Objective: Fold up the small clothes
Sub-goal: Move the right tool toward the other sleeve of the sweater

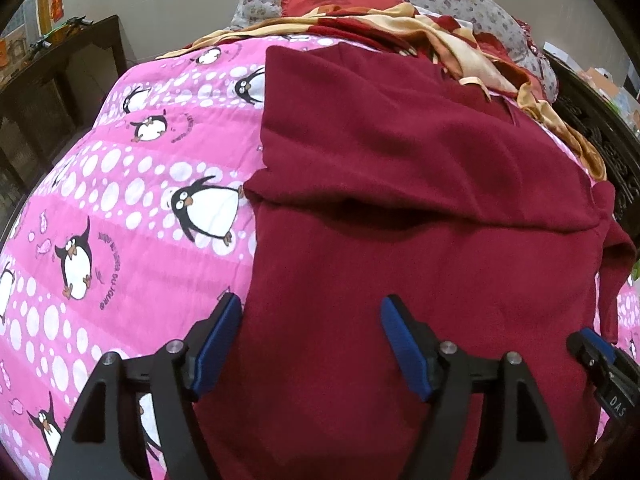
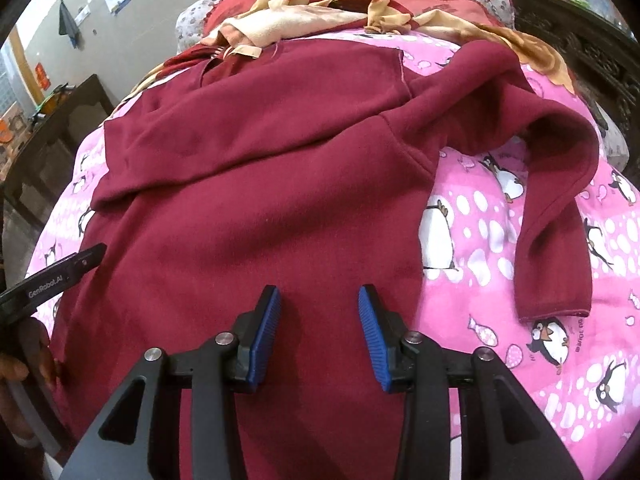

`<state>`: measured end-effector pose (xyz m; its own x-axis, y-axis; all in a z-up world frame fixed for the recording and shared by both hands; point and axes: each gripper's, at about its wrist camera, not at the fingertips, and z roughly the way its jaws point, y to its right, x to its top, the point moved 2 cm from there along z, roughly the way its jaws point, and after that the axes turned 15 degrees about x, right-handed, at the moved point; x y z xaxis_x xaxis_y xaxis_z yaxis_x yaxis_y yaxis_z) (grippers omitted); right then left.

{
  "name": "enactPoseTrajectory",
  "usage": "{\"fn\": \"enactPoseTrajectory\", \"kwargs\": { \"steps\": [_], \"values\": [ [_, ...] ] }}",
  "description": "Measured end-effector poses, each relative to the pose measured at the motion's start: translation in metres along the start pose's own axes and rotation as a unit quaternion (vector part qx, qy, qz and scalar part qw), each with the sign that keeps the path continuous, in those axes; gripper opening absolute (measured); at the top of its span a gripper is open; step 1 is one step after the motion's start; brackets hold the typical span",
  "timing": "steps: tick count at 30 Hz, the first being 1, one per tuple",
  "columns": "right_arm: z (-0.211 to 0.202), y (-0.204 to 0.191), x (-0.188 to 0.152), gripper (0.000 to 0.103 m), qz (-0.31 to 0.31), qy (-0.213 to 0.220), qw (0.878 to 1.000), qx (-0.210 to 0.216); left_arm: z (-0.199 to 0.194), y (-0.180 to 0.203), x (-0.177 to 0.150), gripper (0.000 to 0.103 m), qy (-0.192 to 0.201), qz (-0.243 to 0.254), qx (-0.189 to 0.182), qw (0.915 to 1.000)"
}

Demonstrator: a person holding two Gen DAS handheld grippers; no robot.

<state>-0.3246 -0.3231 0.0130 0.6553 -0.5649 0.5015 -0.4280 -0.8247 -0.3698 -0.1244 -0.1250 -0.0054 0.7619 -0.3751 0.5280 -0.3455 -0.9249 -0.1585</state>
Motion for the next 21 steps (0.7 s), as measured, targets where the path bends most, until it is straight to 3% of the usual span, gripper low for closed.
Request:
{"fn": "enactPoseTrajectory", "kwargs": {
  "steps": [5,10,21],
  "values": [
    [-0.001,-0.006,-0.002,0.059,-0.011,0.003,1.000,-0.006,-0.001,-0.001,-0.003,0.078,-0.001,0.000,0.001,1.0000],
    [-0.010,-0.003,-0.001,0.059,0.022,0.013,1.000,0.006,-0.010,-0.002,-0.005,0.078,0.004,0.003,-0.001,1.0000],
    [-0.005,-0.007,-0.010,0.059,0.002,0.009,1.000,-0.004,-0.029,0.009,-0.016,0.081,0.015,0.016,-0.013,0.9997]
  ]
}}
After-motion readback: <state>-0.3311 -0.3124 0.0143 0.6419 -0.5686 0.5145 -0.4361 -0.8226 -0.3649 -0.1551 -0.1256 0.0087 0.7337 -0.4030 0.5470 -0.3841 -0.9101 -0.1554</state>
